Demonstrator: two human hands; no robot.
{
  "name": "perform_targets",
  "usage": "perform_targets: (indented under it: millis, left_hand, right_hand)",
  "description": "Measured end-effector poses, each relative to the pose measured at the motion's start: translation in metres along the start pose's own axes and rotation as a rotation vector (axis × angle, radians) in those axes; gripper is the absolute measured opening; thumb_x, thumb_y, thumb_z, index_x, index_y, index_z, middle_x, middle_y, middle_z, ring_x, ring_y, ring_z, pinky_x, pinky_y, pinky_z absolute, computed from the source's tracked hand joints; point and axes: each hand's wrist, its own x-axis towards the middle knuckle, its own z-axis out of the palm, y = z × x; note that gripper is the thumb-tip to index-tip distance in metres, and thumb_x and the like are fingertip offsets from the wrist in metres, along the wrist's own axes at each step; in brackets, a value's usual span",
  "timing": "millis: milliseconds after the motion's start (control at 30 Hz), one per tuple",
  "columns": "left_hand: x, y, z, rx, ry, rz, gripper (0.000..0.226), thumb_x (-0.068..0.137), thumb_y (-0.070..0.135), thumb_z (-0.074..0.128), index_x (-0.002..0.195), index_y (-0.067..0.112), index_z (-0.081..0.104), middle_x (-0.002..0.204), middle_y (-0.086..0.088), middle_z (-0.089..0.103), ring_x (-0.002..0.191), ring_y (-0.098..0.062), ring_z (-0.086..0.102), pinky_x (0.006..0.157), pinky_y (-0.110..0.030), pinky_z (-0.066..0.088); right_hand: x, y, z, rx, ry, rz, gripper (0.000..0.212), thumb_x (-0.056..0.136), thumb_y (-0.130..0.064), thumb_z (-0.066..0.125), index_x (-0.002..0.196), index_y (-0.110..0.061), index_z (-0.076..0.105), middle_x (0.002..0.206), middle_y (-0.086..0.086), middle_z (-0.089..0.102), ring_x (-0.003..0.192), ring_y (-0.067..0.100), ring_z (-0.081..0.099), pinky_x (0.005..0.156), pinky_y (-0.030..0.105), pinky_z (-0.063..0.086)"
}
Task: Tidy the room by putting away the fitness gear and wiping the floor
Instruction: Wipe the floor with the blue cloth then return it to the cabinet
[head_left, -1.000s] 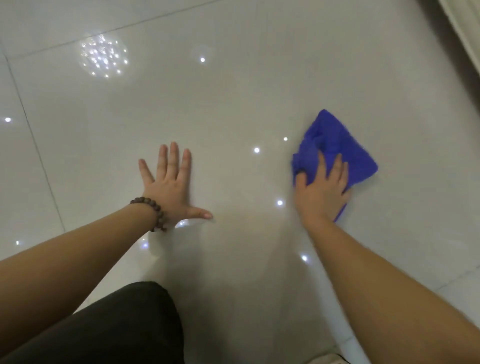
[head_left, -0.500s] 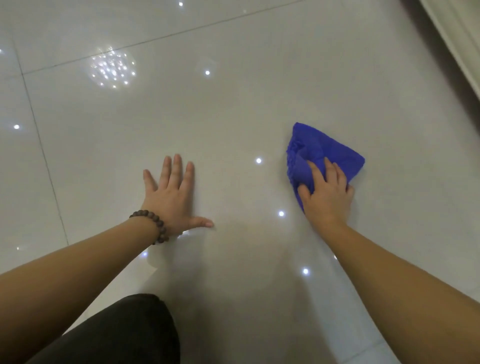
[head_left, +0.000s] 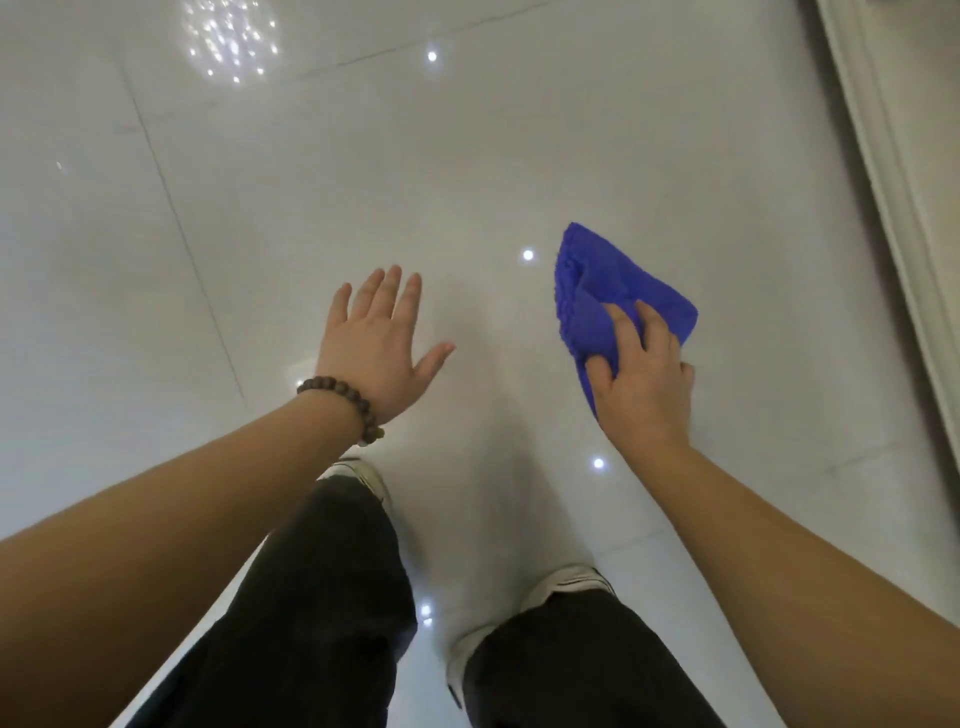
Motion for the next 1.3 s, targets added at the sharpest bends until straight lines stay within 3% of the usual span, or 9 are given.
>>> perform_targets:
  millis: [367, 633, 833, 1000, 1300]
  left_hand:
    - [-0.174, 0.022, -0.301, -0.115, 0.039, -0.033, 0.077, 0.094, 0.061, 0.019, 0.153, 0.016, -0.003, 0.161, -0.006, 0.006, 0.148, -0.022, 0.003, 0.120, -0.043, 0.004]
    - [-0.231, -0.008, -0.477, -0.140, 0.170, -0.063, 0.075, 0.095, 0.059, 0.024, 0.154, 0.015, 0.006, 0.160, -0.009, 0.011, 0.148, -0.025, 0.005, 0.119, -0.046, 0.004]
    - [-0.241, -0.014, -0.547, -0.184, 0.267, -0.046, 0.075, 0.095, 0.061, 0.022, 0.154, 0.017, 0.006, 0.161, -0.008, 0.011, 0.148, -0.024, 0.003, 0.119, -0.047, 0.004]
    - [-0.231, -0.001, -0.569, -0.157, 0.226, 0.011, 0.076, 0.094, 0.062, 0.019, 0.154, 0.018, 0.001, 0.161, -0.005, 0.004, 0.148, -0.022, -0.003, 0.120, -0.047, 0.001]
    - [-0.154, 0.077, -0.606, -0.049, 0.177, 0.202, 0.076, 0.094, 0.063, 0.014, 0.153, 0.020, -0.006, 0.162, -0.004, -0.002, 0.148, -0.023, -0.008, 0.120, -0.048, 0.000]
  right_hand:
    - [-0.089, -0.128, -0.302, 0.001, 0.006, -0.056, 0.047, 0.093, -0.024, 0.053, 0.139, -0.019, 0.044, 0.141, 0.014, 0.043, 0.119, 0.034, 0.045, 0.090, 0.050, 0.039]
    - [-0.119, -0.210, -0.480, 0.053, 0.134, 0.026, 0.048, 0.092, -0.025, 0.051, 0.139, -0.021, 0.041, 0.143, 0.010, 0.040, 0.123, 0.031, 0.041, 0.091, 0.049, 0.039]
    - [-0.123, -0.242, -0.545, 0.099, 0.239, 0.079, 0.048, 0.093, -0.025, 0.051, 0.140, -0.020, 0.041, 0.143, 0.009, 0.040, 0.125, 0.030, 0.040, 0.092, 0.049, 0.038]
    - [-0.107, -0.249, -0.570, 0.116, 0.295, 0.144, 0.049, 0.093, -0.027, 0.048, 0.141, -0.021, 0.038, 0.144, 0.008, 0.038, 0.128, 0.027, 0.037, 0.097, 0.050, 0.036]
    - [-0.064, -0.203, -0.591, 0.154, 0.367, 0.339, 0.048, 0.094, -0.030, 0.048, 0.140, -0.020, 0.039, 0.143, 0.010, 0.040, 0.125, 0.029, 0.041, 0.093, 0.050, 0.041]
